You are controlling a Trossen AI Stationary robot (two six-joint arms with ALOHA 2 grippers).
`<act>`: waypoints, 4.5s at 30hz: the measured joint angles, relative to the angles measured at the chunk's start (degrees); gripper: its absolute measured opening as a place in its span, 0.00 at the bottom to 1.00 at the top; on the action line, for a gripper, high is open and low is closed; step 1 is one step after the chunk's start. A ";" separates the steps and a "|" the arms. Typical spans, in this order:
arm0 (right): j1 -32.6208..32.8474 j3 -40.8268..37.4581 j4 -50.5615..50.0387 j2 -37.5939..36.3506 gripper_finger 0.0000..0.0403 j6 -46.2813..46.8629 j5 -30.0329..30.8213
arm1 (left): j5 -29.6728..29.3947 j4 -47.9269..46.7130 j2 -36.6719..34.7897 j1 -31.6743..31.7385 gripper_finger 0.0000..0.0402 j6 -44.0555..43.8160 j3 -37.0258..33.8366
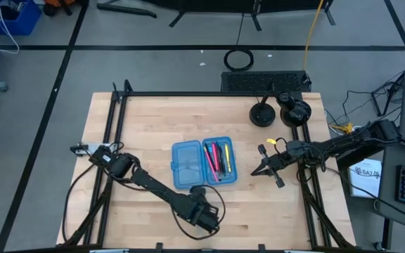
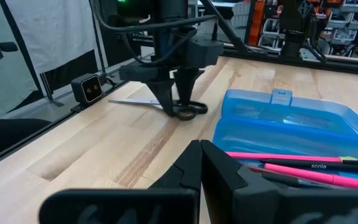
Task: Pick & place school supplies into a supply box
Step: Put the black scissors into the blue supply box
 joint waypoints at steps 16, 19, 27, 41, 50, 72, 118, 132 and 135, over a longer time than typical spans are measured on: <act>0.00 0.00 0.02 0.01 0.00 1.47 0.02 | -8.35 8.95 0.26 0.04 0.02 6.16 0.12; -0.01 0.00 -0.01 0.01 0.00 1.47 0.02 | -8.53 8.74 0.26 0.06 0.01 6.22 0.12; 0.00 0.00 0.19 0.01 0.00 1.47 0.02 | -8.37 8.91 0.24 0.14 0.05 4.81 0.09; -0.01 0.00 0.45 0.01 0.00 1.52 0.00 | -4.89 13.84 -0.08 0.17 0.23 4.58 0.02; -0.01 0.00 0.49 -0.01 0.00 1.52 0.00 | -4.84 13.04 -2.17 0.31 0.34 4.72 0.42; -0.02 0.00 0.88 0.01 0.00 2.59 -0.02 | -3.10 13.28 -1.51 4.15 0.37 -1.42 0.55; -0.02 0.00 0.89 -0.01 0.00 1.28 -0.07 | 6.68 10.50 -4.20 4.70 0.37 7.79 0.62; 0.00 0.00 0.89 -0.01 0.00 1.01 -0.06 | 5.16 11.59 -4.20 4.94 0.46 0.54 0.62; -0.01 0.00 0.89 0.00 0.00 0.83 -0.07 | 5.18 11.48 -4.20 4.98 0.53 -0.85 0.62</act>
